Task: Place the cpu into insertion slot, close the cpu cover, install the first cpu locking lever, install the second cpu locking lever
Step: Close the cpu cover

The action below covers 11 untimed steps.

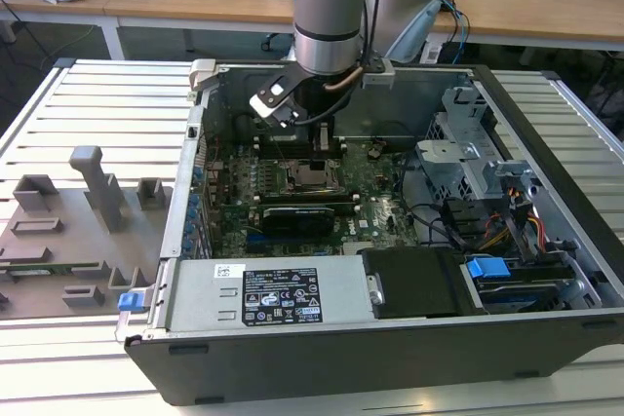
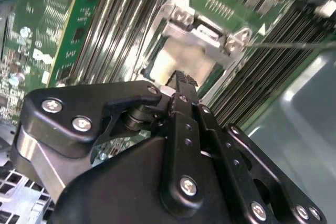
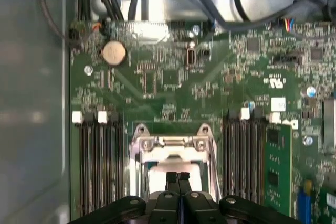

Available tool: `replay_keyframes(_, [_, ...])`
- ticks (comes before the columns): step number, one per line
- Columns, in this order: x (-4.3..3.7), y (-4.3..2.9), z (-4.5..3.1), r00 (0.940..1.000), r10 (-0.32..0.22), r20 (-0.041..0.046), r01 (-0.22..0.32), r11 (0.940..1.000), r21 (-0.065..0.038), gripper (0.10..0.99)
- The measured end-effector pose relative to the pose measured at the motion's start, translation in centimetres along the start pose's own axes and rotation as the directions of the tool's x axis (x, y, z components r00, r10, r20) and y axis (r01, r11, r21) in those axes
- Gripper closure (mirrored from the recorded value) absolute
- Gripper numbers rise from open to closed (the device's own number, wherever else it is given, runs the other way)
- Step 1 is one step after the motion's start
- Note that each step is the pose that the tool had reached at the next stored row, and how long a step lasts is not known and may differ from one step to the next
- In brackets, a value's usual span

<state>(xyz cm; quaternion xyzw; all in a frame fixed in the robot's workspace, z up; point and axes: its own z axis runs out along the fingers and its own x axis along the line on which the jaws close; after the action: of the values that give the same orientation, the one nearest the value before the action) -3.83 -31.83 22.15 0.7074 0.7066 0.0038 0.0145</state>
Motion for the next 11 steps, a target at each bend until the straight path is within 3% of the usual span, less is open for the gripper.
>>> replay_keyframes(4, [0.00, -0.84, 0.12, 1.0000, 0.000, 0.0001, 0.000, 1.0000, 0.000, 0.980])
replay_keyframes(11, [0.00, -1.53, 0.33, 1.0000, 0.000, 0.0000, 0.000, 1.0000, 0.000, 0.980])
